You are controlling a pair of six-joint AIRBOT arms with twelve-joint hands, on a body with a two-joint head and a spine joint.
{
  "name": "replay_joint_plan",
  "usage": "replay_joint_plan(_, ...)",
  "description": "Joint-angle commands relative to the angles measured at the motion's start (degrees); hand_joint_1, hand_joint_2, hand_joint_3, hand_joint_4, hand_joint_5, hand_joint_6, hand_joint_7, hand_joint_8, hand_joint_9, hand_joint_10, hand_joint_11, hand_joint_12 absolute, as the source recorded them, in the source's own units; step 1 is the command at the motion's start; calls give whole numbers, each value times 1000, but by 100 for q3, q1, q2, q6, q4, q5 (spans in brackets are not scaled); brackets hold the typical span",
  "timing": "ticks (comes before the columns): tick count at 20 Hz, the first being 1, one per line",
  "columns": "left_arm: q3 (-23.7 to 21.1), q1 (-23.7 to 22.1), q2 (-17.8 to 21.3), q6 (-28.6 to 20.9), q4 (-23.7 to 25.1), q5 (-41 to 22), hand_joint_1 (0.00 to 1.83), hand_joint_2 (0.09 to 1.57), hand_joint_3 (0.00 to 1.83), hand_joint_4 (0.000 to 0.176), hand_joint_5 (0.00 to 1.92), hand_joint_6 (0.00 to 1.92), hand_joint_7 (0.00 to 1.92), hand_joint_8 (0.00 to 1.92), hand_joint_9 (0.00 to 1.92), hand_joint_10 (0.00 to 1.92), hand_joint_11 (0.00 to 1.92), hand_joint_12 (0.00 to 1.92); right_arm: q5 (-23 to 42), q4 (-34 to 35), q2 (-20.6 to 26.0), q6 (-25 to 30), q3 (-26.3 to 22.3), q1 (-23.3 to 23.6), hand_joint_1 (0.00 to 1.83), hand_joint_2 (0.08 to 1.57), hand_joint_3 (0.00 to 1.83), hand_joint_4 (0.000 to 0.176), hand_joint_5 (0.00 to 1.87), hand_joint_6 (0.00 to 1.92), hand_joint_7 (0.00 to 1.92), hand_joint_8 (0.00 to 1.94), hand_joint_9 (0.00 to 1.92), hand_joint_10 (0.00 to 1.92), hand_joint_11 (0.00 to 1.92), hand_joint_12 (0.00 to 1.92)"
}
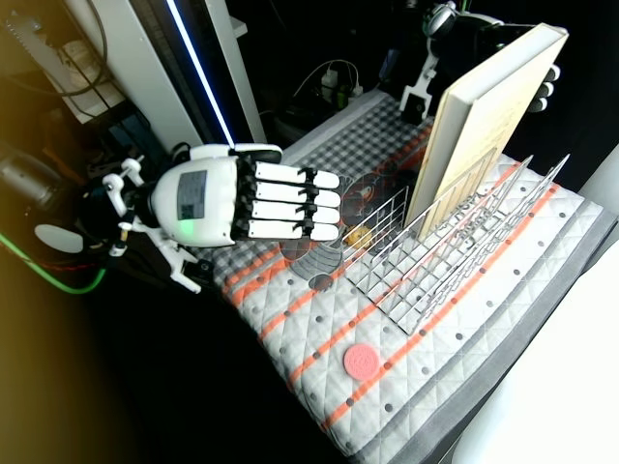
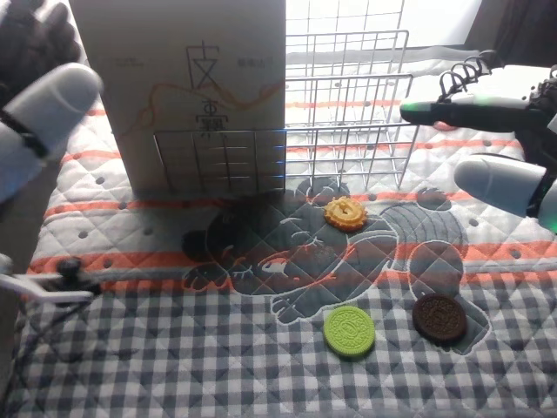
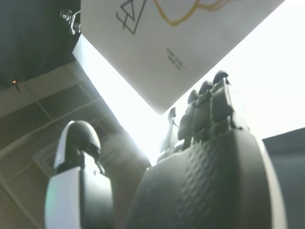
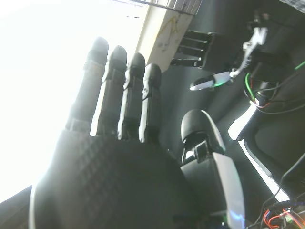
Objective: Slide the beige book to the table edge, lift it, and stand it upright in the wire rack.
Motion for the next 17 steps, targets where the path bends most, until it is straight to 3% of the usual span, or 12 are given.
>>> replay_joint_plan(1, -51, 41, 144, 13, 185, -964, 613, 1091, 35, 176, 0, 0, 0, 0, 0, 0, 0, 0, 815, 176, 71, 10, -35, 38, 36, 1446, 0, 0, 527, 6, 557, 7, 531, 15, 471, 10)
replay_joint_plan(4, -342, 398, 616, 142, 382, -1158, 603, 1063, 18, 176, 0, 0, 0, 0, 0, 0, 0, 0, 1041, 305, 289, -166, -181, -11, 0, 1457, 0, 0, 491, 0, 511, 0, 489, 0, 480, 10)
replay_joint_plan(5, -420, 522, 779, 163, 444, -1197, 554, 1104, 32, 146, 0, 0, 0, 0, 0, 0, 0, 0, 1209, 436, 411, -394, -300, -66, 0, 1454, 0, 0, 503, 5, 514, 2, 490, 2, 478, 9)
replay_joint_plan(6, -501, 640, 916, 180, 503, -1247, 554, 1104, 32, 146, 0, 0, 0, 0, 0, 0, 0, 0, 1381, 541, 491, -507, -369, -147, 0, 1454, 0, 0, 503, 5, 514, 2, 490, 2, 478, 9)
replay_joint_plan(7, -562, 765, 1036, 178, 586, -1278, 524, 1100, 0, 167, 0, 0, 0, 0, 0, 0, 0, 0, 1626, 704, 574, -575, -429, -276, 0, 1433, 0, 0, 495, 7, 506, 11, 499, 16, 489, 28)
replay_joint_plan(8, -644, 867, 1166, 168, 719, -1285, 521, 1124, 7, 174, 0, 0, 0, 0, 0, 0, 0, 0, 2032, 965, 658, -663, -503, -484, 17, 1439, 0, 0, 500, 4, 517, 7, 520, 12, 520, 31)
replay_joint_plan(10, -688, 910, 1241, 128, 887, -1284, 408, 1156, 18, 154, 0, 0, 0, 0, 0, 0, 0, 0, 2600, 1311, 737, -769, -604, -839, 80, 1435, 0, 0, 477, 0, 458, 0, 437, 0, 414, 1)
replay_joint_plan(12, -727, 911, 1285, 70, 1033, -1294, 538, 1163, 13, 174, 0, 0, 0, 0, 0, 0, 0, 0, 3054, 1600, 814, -870, -723, -1121, 91, 1437, 0, 0, 402, 0, 391, 0, 342, 0, 341, 0)
replay_joint_plan(14, -751, 902, 1332, -51, 1168, -1299, 629, 1224, 26, 110, 34, 11, 0, 0, 0, 0, 0, 0, 3053, 1651, 865, -985, -798, -1122, 183, 1401, 0, 0, 378, 0, 358, 0, 289, 0, 298, 0)
replay_joint_plan(15, -751, 910, 1337, -82, 1212, -1299, 629, 1224, 26, 110, 34, 11, 0, 0, 0, 0, 0, 0, 3053, 1629, 853, -985, -781, -1121, 183, 1401, 0, 0, 378, 0, 358, 0, 289, 0, 298, 0)
replay_joint_plan(16, -766, 922, 1344, -103, 1240, -1299, 550, 1321, 18, 44, 100, 6, 0, 0, 0, 0, 0, 0, 3053, 1590, 842, -985, -763, -1118, 294, 1363, 0, 24, 343, 1, 295, 1, 228, 1, 240, 4)
replay_joint_plan(17, -774, 939, 1347, -143, 1230, -1300, 464, 1344, 21, 33, 88, 3, 0, 0, 0, 0, 0, 0, 3053, 1560, 833, -985, -756, -1104, 398, 1330, 0, 40, 349, 3, 294, 1, 214, 4, 221, 7)
